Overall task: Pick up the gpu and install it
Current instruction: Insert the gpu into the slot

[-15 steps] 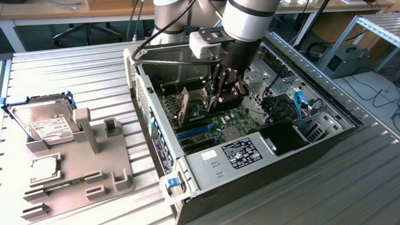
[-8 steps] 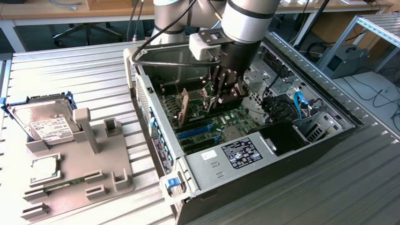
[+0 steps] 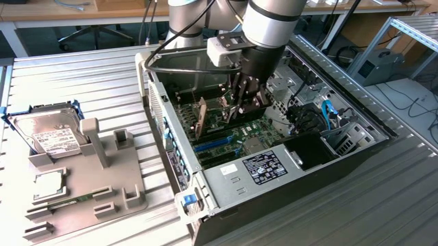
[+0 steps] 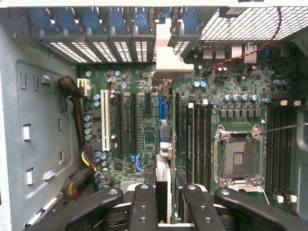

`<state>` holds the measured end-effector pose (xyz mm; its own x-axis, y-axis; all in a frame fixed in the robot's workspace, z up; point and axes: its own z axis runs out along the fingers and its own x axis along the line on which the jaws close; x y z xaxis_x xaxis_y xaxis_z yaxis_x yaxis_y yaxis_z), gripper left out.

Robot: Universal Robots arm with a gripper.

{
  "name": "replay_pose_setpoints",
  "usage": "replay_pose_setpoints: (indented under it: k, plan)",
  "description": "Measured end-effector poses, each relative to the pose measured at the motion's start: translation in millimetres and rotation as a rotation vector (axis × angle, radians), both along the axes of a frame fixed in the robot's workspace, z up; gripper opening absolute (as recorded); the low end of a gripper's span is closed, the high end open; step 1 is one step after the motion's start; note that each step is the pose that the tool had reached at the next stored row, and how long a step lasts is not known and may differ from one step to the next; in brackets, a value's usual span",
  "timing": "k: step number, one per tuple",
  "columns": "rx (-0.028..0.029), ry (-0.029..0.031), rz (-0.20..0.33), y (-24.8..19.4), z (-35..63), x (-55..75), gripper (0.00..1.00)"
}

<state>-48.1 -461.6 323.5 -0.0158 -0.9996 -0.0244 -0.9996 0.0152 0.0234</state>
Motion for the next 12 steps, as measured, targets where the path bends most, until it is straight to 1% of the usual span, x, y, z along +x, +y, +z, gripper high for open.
replay_pose_setpoints:
  k: [12]
  plan:
    - [0.0000,0.0000,0.000,0.0,-2.6,0.0,0.26]
